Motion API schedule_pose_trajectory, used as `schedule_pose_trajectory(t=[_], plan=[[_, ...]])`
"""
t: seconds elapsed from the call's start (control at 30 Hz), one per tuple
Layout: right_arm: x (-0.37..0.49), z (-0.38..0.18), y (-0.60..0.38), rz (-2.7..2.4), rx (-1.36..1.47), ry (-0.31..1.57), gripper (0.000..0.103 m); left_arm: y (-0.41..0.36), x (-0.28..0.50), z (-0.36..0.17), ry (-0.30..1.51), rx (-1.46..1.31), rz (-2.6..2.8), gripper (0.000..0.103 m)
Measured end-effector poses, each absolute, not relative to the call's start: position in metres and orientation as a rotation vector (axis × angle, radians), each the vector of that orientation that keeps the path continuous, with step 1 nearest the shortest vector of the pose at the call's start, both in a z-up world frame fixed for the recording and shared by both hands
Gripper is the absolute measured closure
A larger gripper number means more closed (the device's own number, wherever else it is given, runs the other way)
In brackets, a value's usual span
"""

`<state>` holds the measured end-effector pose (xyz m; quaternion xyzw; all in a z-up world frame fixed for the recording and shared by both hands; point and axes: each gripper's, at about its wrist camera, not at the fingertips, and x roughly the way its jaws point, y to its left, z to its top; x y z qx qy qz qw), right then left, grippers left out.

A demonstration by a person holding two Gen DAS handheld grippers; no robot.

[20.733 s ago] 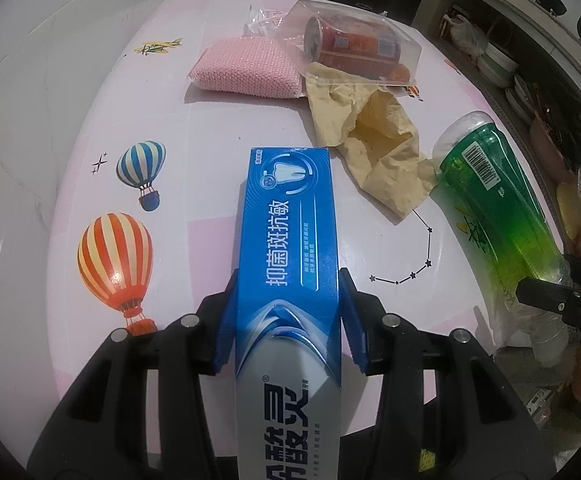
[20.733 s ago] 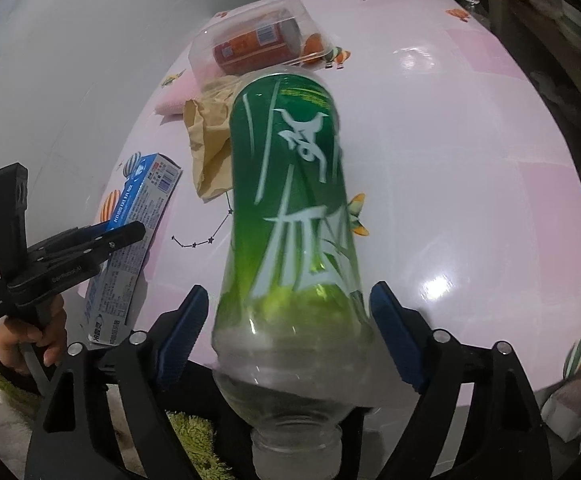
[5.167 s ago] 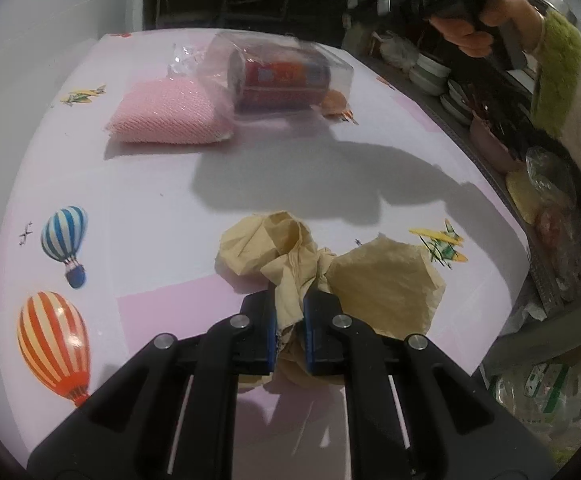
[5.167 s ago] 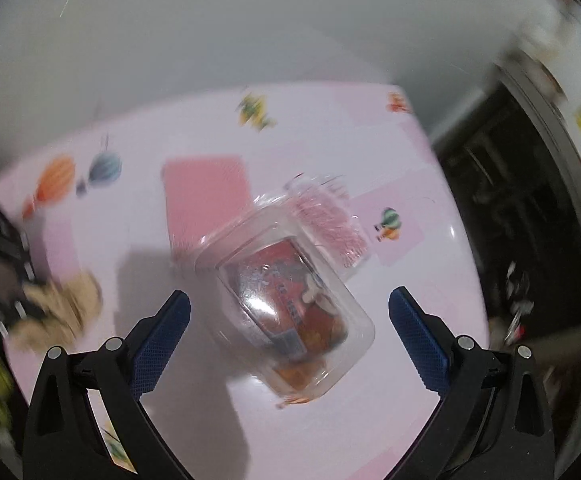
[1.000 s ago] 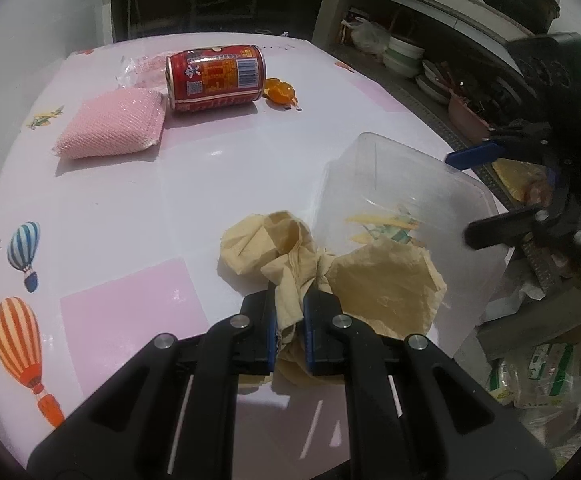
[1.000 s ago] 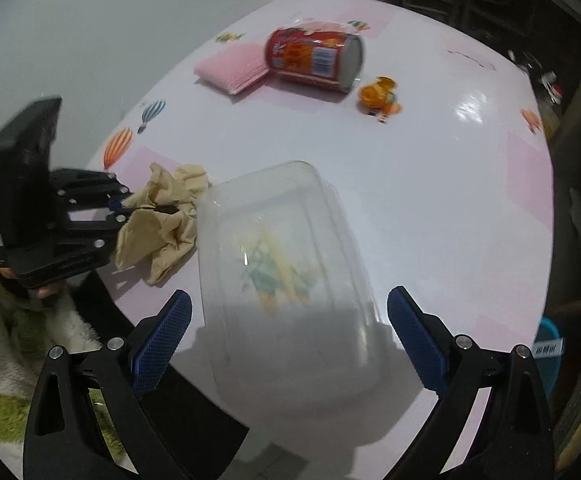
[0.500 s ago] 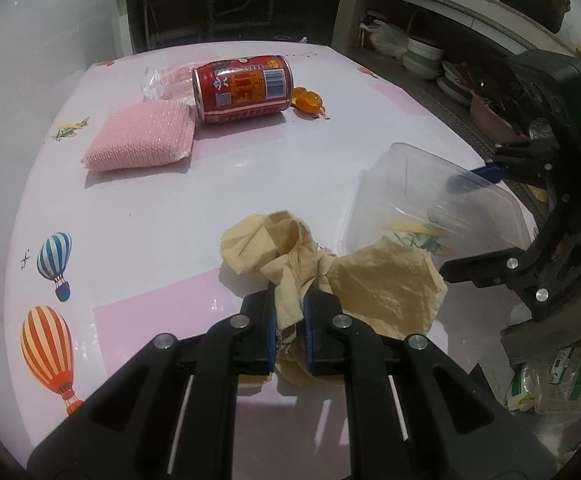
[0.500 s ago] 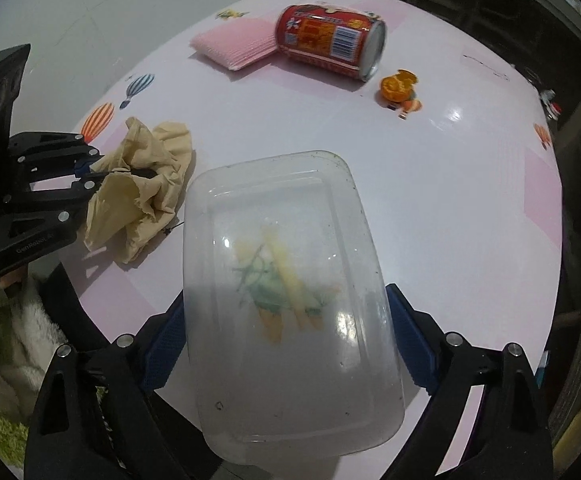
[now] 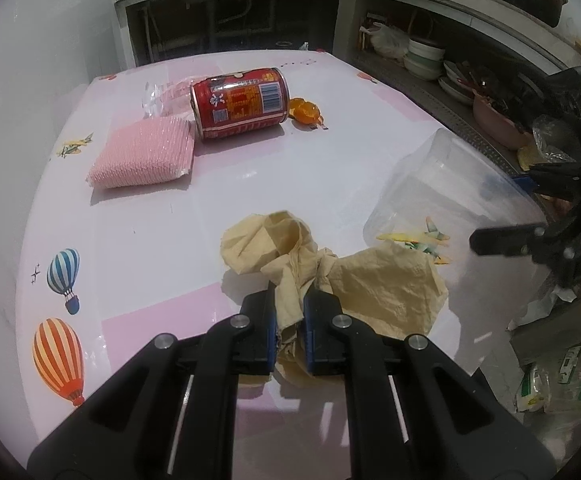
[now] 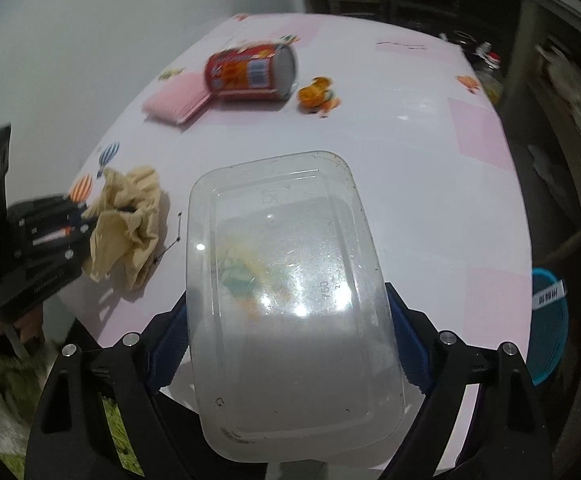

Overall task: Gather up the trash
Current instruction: 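Hold the clear container and beige cloth raised above the table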

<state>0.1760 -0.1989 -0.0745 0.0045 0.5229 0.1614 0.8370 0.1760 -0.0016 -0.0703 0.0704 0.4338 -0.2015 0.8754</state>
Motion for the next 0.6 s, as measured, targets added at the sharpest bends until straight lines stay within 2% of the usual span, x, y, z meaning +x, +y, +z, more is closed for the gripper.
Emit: schedule_pose_trajectory(t=[0.6], plan=[[0.171, -0.066, -0.237, 0.273, 0.210, 1.052, 0.019, -0.012, 0.172, -0.057, 0.872, 0.189, -0.397, 0.094]])
